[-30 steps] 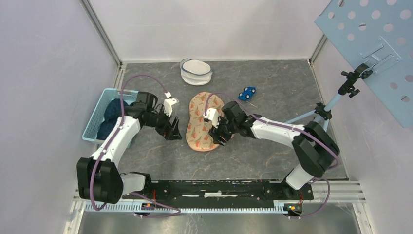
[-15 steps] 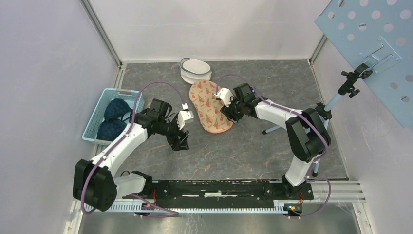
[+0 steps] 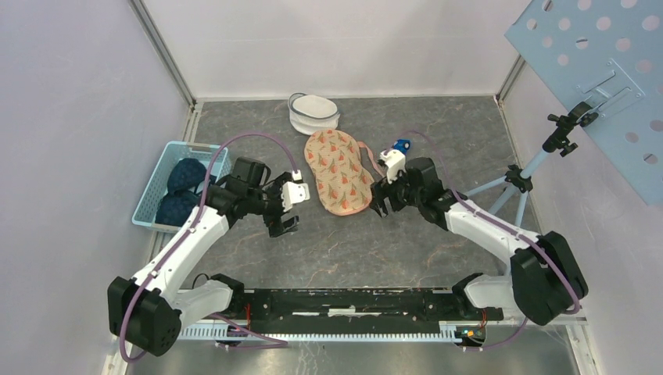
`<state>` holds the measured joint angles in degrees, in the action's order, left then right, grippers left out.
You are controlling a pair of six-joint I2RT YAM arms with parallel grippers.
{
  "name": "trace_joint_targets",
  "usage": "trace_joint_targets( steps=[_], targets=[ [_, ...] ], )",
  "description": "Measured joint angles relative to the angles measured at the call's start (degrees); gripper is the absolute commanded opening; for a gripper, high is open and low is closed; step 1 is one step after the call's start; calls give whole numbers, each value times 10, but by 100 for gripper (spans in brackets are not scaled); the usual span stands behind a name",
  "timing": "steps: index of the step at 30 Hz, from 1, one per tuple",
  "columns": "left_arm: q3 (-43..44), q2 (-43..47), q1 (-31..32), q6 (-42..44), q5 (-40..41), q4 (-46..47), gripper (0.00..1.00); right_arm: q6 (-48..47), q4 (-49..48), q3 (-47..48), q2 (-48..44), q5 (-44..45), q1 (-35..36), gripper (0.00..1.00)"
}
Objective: Unzip the laundry bag and remove the bra
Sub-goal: Unzip the laundry bag at the center of the board.
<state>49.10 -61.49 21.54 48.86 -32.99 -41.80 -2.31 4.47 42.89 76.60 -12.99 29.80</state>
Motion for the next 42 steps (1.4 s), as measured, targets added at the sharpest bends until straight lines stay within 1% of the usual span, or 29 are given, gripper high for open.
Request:
trace_joint_targets(
  steps=[2, 4, 6, 11, 16, 18, 21, 23, 25, 28, 31, 35, 37, 39, 42],
  targets=[
    [0, -1, 7, 8, 1, 0, 97, 50, -18, -33, -25, -7, -7, 87],
    [0, -2, 14, 10, 0, 4, 100, 103, -52, -53, -22, -23, -14, 87],
    [0, -2, 18, 7, 1, 17, 100, 151, -88, -73, -12, -46, -20, 89],
    [0, -4, 19, -34, 15, 60, 100, 263, -176, -127, 40, -100, -26, 90],
    [0, -4, 19, -76, 23, 84, 100, 345, -272, -150, 94, -140, -27, 87],
    [0, -4, 19, -89, 26, 92, 100, 367, -311, -150, 112, -147, -27, 85],
    [0, -3, 19, -96, 28, 94, 100, 398, -367, -147, 144, -159, -27, 73],
    [0, -3, 19, -97, 28, 94, 100, 415, -389, -142, 165, -167, -27, 64],
    [0, -3, 19, -97, 28, 93, 96, 427, -405, -131, 188, -172, -27, 51],
    [0, 0, 19, -96, 28, 90, 88, 439, -413, -126, 199, -183, -27, 28],
    [-2, 9, 20, -86, 30, 87, 84, 444, -416, -126, 197, -198, -27, 0],
    [-34, 59, 26, -55, 34, 80, 82, 431, -412, -133, 174, -231, -28, 0],
    [-54, 90, 32, -34, 36, 74, 79, 423, -408, -136, 162, -260, -28, 0],
    [-74, 119, 41, -13, 39, 72, 77, 414, -406, -140, 158, -289, -27, 0],
    [-117, 165, 64, 29, 42, 72, 75, 403, -398, -151, 155, -328, -22, 0]
  ],
)
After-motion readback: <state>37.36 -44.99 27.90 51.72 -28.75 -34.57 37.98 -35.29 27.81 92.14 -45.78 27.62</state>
